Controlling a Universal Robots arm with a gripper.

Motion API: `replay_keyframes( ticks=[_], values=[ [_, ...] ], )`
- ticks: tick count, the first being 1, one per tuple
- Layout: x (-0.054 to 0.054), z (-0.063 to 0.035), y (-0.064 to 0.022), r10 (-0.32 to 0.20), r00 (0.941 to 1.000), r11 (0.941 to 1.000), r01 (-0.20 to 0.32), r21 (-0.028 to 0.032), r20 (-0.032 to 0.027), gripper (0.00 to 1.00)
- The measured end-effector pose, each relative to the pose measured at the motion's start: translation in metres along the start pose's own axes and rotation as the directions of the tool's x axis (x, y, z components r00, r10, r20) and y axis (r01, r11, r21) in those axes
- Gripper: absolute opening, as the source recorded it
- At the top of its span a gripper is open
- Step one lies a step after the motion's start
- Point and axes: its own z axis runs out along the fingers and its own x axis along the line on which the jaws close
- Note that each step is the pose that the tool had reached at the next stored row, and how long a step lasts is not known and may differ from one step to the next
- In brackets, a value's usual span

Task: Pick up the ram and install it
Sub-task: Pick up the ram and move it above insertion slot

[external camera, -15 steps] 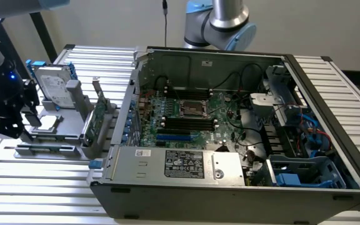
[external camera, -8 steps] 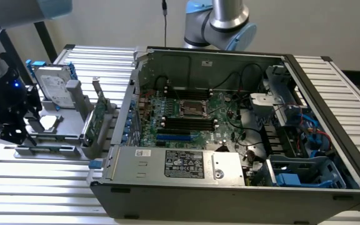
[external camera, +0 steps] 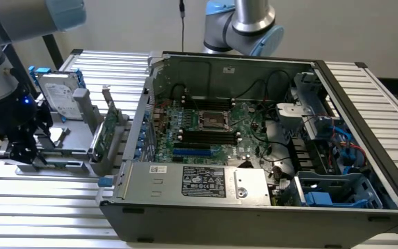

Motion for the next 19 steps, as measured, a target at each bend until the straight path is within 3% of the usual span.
replay_keyframes(
  ticks=[14,19],
  values=[
    [-0.005,0.0255,0.0000,0.014,0.9999,0.9999,-0.014,0.0004,0.0017,0.48],
    [-0.008,0.0348,0.0056,0.014,0.9999,0.9999,-0.014,0.0004,0.0017,0.48]
  ],
)
